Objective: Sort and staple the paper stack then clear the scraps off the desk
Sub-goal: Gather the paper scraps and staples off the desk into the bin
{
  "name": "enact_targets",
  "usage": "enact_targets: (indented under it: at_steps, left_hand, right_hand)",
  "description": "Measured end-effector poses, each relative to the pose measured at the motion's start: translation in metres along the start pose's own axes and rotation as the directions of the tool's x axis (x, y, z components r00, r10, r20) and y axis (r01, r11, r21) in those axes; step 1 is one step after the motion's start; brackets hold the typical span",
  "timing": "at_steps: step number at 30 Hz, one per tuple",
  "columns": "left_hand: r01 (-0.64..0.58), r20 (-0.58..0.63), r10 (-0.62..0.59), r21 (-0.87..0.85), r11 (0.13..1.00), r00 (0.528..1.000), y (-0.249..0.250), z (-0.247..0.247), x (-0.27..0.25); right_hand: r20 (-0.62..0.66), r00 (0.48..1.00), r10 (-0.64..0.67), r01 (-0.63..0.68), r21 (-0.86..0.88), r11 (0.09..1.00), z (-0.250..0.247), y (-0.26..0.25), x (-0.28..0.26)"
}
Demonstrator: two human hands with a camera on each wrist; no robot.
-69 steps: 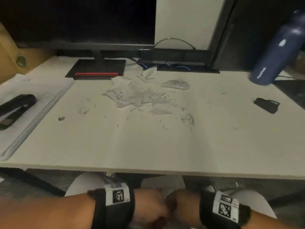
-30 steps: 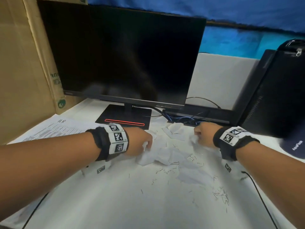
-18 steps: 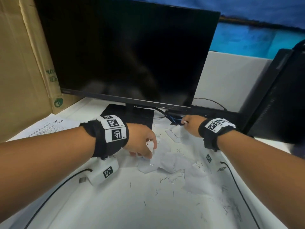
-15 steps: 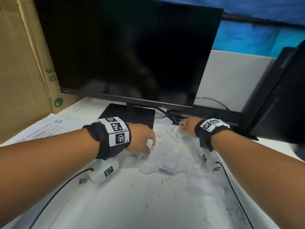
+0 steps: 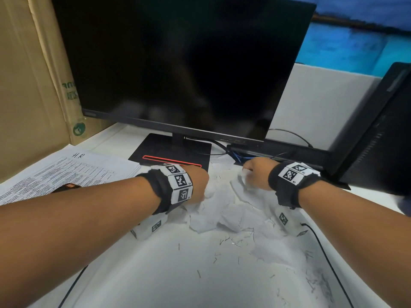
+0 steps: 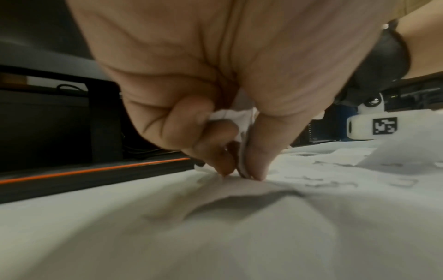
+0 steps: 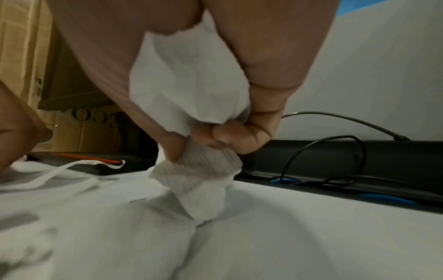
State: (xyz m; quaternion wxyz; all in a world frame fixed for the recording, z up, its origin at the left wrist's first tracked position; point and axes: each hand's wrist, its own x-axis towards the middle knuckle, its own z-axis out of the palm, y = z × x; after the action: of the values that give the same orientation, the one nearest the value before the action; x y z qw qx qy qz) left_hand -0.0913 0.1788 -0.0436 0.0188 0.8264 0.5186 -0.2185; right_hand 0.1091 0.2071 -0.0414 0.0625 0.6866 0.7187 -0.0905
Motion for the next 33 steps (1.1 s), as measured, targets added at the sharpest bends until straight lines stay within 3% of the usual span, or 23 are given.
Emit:
enact_targets:
  at_steps: [2,9,14,19,23,27,33]
  left_hand:
    - [-0.023,0.028,0.022,0.053,0.998,0.999,0.000,-0.004,-0.004]
    - [0.065,-0.065,-0.068,-0.055,0.996,0.996,-0.025,-0.014,-0.005]
    - [-0.033,-0.159,-0.025,-0.354,0.935,0.987,-0.024,-0.010,0.003]
    - [-0.095,-0.115,0.089,-0.045,0.994,0.989,0.002,-0.012,0.009]
    - [-0.087,-0.094,0.091,0.044,0.995,0.991,0.010,-0.012,0.000]
    - [-0.077,-0.207,0.040,-0.173,0.982,0.977,-0.001,-0.021,-0.015]
    - [0.057,-0.151,-0.162,-0.539,0.841,0.975,-0.038,-0.030,-0.038]
  right_hand:
    - [-0.035,0.999,-0.009,0.009,-0.004,1.000,-0.009,-0.005,0.003]
    - [-0.019,0.999,-0.027,0.026,-0.049,0.998,-0.015,-0.033,0.023]
    - [0.076,0.997,-0.007,0.020,-0.169,0.985,-0.009,-0.044,0.025]
    - [0.061,0.997,-0.042,0.054,-0.217,0.975,-0.004,-0.039,0.010]
    - [-0.039,0.998,-0.051,0.050,-0.027,0.998,-0.001,-0.018,-0.004]
    - [-0.121,0.991,-0.063,0.070,0.055,0.996,-0.021,-0.005,-0.022]
    - [-0.227,0.974,-0.019,0.050,0.132,0.990,-0.043,0.006,-0.050]
